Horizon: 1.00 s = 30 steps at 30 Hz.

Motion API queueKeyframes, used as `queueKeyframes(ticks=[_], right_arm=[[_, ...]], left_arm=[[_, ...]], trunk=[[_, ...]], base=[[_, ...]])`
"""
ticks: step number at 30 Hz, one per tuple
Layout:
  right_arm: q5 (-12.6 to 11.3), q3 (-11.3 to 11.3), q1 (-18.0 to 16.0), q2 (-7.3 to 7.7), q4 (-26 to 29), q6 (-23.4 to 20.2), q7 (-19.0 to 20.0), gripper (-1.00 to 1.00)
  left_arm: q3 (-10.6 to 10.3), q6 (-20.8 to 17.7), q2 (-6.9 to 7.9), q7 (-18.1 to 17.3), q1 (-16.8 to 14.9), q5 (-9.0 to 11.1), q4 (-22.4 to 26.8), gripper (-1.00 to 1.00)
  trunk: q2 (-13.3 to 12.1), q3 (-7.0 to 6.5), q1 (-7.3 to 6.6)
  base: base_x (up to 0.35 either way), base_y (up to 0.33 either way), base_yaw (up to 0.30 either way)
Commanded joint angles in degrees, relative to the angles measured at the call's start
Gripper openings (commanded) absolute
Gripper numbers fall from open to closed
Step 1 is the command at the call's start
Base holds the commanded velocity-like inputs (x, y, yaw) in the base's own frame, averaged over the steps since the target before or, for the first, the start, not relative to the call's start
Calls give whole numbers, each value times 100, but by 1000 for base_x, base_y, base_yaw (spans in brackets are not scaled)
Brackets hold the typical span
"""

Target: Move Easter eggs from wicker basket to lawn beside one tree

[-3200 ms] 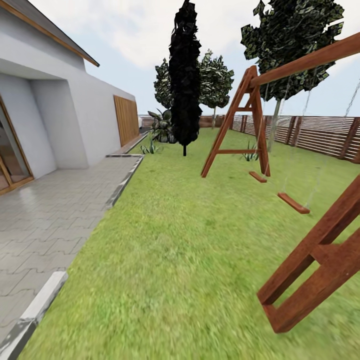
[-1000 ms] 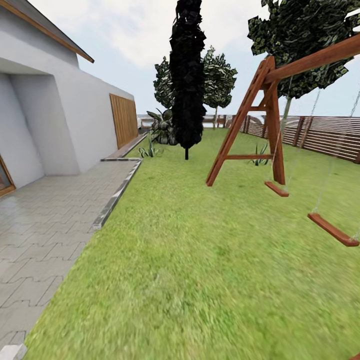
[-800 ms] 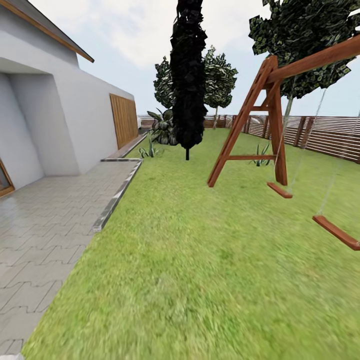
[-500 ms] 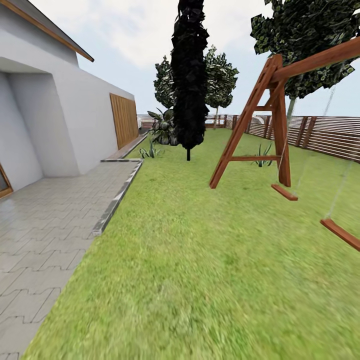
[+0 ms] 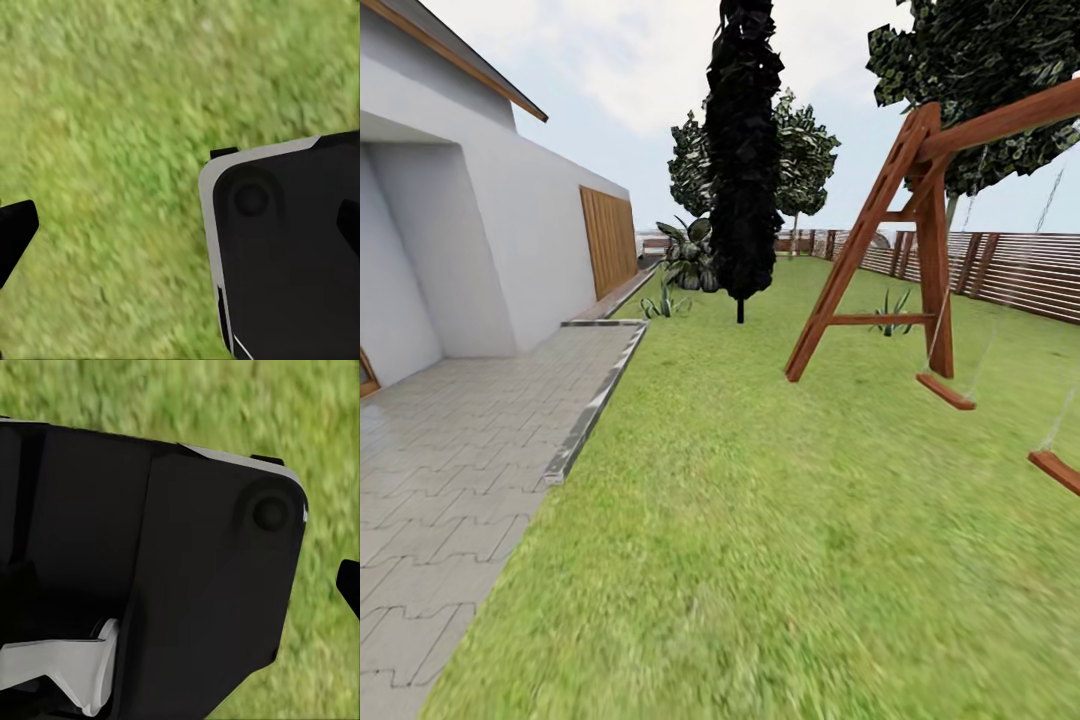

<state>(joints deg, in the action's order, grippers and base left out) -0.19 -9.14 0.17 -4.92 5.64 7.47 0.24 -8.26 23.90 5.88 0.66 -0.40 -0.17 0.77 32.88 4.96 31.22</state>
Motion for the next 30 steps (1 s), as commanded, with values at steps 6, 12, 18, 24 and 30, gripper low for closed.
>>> queueKeyframes(ticks=[6, 12, 18, 24, 30], right_arm=[[-2, -18, 1, 0, 8, 9, 2, 100], [-2, -18, 1, 0, 8, 9, 2, 100], [-2, -18, 1, 0, 8, 9, 2, 100], [-1, -18, 1, 0, 8, 9, 2, 100], [1, -20, 1, 0, 8, 9, 2, 100]], left_arm=[[-36, 18, 1, 7, -4, -1, -4, 100], [-42, 18, 1, 12, -4, -1, 0, 100], [-49, 18, 1, 13, -4, -1, -1, 100], [-56, 18, 1, 13, -4, -1, -4, 100], [-60, 18, 1, 13, -4, -1, -2, 100]], trunk=[[7, 9, 5], [7, 9, 5], [7, 9, 5], [7, 9, 5], [7, 9, 5]], base=[[323, 130, 0], [325, 103, 0], [328, 81, 0], [329, 46, 0], [331, 10, 0]])
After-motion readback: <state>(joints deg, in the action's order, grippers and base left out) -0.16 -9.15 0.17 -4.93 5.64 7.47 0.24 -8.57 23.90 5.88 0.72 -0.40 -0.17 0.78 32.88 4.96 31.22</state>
